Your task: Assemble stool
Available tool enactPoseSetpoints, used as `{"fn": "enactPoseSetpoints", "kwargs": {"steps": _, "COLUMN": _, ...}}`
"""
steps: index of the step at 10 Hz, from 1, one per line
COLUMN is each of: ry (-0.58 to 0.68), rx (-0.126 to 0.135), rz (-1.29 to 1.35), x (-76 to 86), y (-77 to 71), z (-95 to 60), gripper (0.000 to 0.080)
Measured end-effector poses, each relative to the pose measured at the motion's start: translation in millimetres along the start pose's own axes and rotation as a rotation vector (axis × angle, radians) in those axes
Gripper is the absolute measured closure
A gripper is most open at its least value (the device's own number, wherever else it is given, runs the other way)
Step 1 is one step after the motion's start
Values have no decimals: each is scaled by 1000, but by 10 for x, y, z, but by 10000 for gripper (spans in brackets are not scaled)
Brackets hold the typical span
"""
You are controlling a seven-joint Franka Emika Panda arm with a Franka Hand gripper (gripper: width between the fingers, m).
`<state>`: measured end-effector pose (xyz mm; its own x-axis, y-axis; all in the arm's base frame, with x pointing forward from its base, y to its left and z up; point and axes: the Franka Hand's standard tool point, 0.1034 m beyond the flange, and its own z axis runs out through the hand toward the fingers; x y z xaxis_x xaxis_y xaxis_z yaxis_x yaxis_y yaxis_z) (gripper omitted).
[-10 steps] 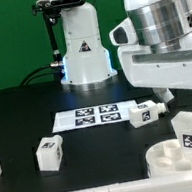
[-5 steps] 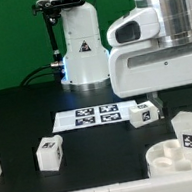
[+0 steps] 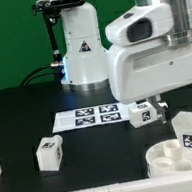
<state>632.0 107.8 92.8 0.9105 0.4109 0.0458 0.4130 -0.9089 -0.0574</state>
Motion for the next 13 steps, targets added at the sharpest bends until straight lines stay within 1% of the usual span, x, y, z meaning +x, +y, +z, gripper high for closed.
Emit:
{"fn": "enactPoseSetpoints", "kwargs": {"steps": 1, "ry": -20, "rx": -8, "rz": -103, "x": -13, "y": -39, "z": 119, "gripper": 151}}
{"fn": "enactPoseSetpoints", "kwargs": {"steps": 2, "ry": -32, "rx": -12, "rz": -186, "x": -29, "y": -64, "z": 199, "gripper": 151}}
{"fn": "enactPoseSetpoints", "kwargs": {"steps": 3, "ry": -36, "rx": -10, "rz": -230, "x": -48, "y": -23, "z": 238, "gripper": 151}}
{"fn": "enactPoseSetpoints", "kwargs": {"steps": 4, "ry": -35, "rx": -11, "rz": -223, "x": -63, "y": 25, "z": 245, "gripper": 151}}
{"fn": "enactPoseSetpoints", "kwargs": {"steps": 5, "ry": -36, "rx": -12, "rz": -185, "x": -62, "y": 20, "z": 245, "gripper": 151}}
{"fn": "enactPoseSetpoints", "kwargs": {"steps": 6, "ry": -36, "rx": -12, "rz": -184, "x": -67, "y": 28, "z": 248, "gripper": 267}}
{"fn": "enactPoseSetpoints", "kwargs": {"steps": 7, "ry": -36, "rx": -12, "rz": -167, "x": -69, "y": 30, "z": 250, "gripper": 414}}
{"fn": "enactPoseSetpoints", "kwargs": {"steps": 8, "ry": -35, "rx": -11, "rz": -67, "x": -70, "y": 26, "z": 252, "gripper": 414}}
{"fn": "enactPoseSetpoints", "kwargs": {"steps": 9, "ry": -35, "rx": -12, "rz": -1, "x": -71, "y": 25, "z": 253, "gripper": 465}}
{"fn": "enactPoseSetpoints", "kwargs": {"steps": 10, "ry": -34, "rx": -13, "rz": 97, "x": -71, "y": 25, "z": 254, "gripper": 465}}
{"fn": "enactPoseSetpoints", "kwargs": {"steps": 11, "ry": -33, "rx": -13, "rz": 281, "x": -66, "y": 5, "z": 253, "gripper": 465}}
{"fn": "enactPoseSetpoints", "kwargs": {"steps": 13, "ry": -63, "rx": -15, "rz": 668, "x": -36, "y": -86, "z": 223, "gripper": 465}}
